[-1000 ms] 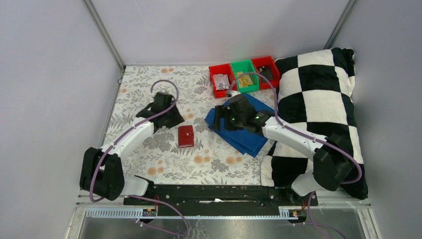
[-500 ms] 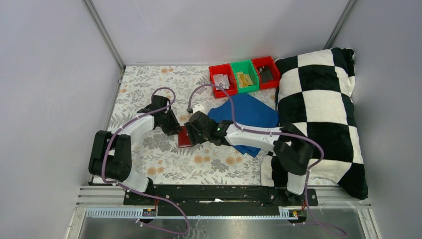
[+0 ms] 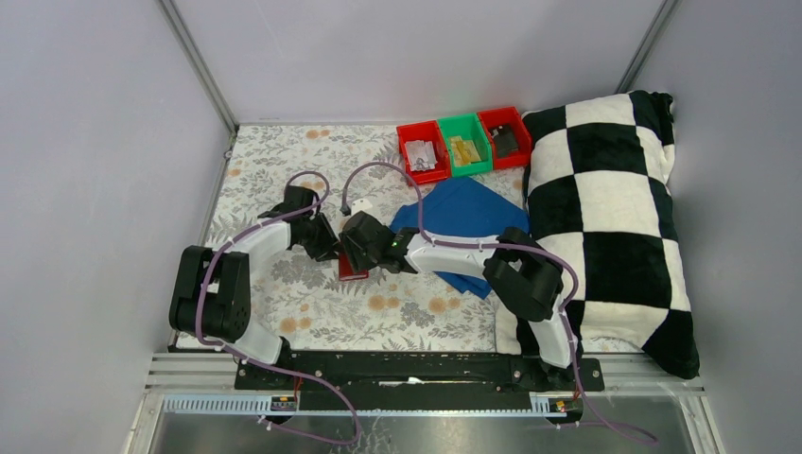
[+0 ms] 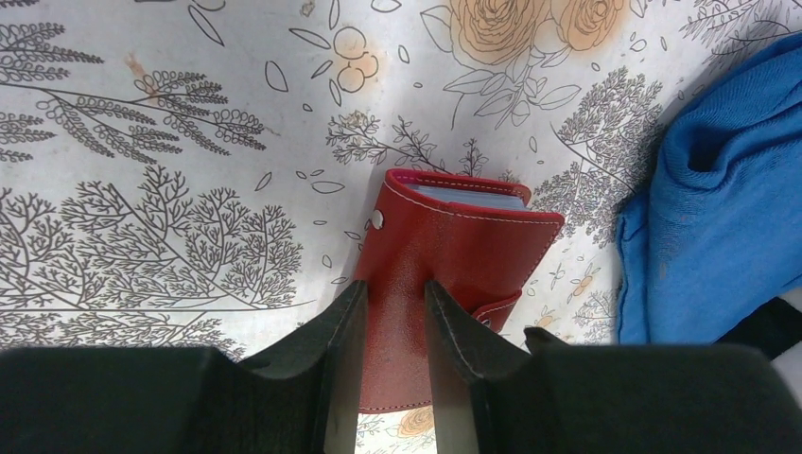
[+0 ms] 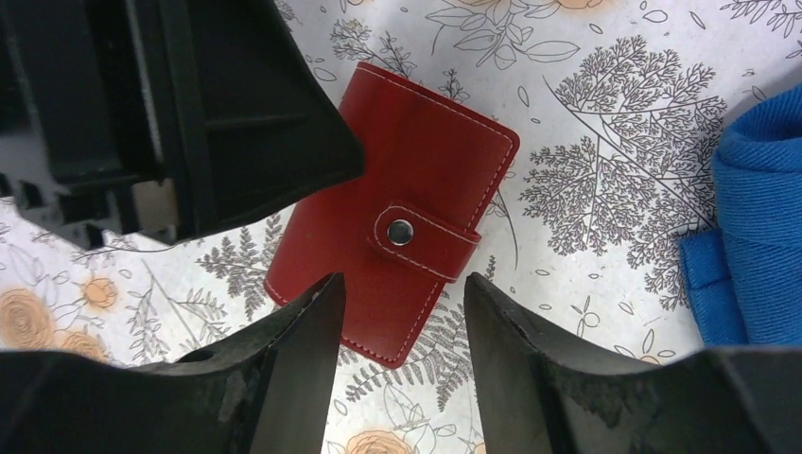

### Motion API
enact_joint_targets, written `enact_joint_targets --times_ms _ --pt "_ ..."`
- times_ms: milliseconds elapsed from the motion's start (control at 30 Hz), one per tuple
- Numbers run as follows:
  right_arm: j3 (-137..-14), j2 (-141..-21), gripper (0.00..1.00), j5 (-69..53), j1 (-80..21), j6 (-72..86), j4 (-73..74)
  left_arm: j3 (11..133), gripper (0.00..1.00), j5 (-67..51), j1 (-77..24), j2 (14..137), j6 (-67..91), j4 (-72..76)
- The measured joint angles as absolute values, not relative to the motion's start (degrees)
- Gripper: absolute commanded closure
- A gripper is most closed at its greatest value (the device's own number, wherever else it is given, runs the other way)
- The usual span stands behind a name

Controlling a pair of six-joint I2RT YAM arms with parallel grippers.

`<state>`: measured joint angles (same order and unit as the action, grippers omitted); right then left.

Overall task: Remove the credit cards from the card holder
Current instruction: Open the card holder at the center of the board.

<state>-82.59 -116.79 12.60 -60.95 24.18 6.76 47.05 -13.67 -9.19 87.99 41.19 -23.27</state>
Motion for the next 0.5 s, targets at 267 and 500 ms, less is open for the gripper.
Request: enact_joint_targets --times_ms 267,500 --pt "-85.2 -120.5 0.59 14.3 -61.0 23.3 6.7 46.5 0.69 -15.1 -8.6 88.2 41.1 -22.3" --pt "-87.7 -122.1 0.48 17.3 -61.1 23.3 7.4 46.2 0.70 -15.6 -8.4 88.2 41.1 -21.7"
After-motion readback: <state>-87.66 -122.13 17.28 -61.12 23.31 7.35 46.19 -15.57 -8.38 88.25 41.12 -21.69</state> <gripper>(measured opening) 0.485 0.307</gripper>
